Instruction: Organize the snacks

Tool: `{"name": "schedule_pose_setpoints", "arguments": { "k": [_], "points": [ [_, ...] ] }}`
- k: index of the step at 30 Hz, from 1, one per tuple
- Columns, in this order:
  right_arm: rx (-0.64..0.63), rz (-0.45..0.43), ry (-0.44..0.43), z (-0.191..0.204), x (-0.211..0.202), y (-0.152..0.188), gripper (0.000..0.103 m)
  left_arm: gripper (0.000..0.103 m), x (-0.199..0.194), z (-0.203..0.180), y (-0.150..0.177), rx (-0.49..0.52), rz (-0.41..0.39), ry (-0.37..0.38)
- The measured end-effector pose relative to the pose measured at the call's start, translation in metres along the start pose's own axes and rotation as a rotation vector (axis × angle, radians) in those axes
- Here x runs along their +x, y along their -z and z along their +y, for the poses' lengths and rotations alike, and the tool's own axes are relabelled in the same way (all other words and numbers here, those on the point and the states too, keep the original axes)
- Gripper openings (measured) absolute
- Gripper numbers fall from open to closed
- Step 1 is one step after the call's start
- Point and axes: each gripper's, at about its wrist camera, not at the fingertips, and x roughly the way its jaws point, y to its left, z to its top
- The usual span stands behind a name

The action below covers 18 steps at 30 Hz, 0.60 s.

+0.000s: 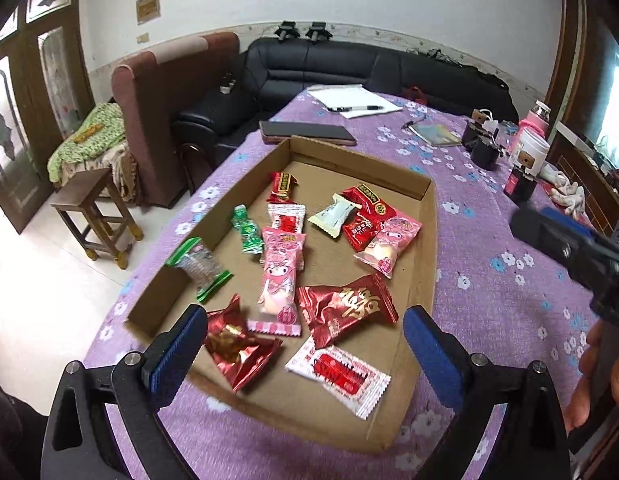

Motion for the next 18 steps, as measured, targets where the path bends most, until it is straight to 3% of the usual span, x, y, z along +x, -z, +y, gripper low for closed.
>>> {"name": "schedule_pose_setpoints", "arguments": {
  "k": [8,18],
  "points": [
    [0.045,-0.013,-0.019,-0.015,-0.028,0.038,0.096,0.100,-0.029,-0.003,0.013,-0.001,-0.052,-0.011],
    [0.037,0.025,-0.055,-0.008,-0.036,0.066,0.096,0.101,-0.053,-0.009,0.030,0.017,-0.093,-0.098]
  ]
}}
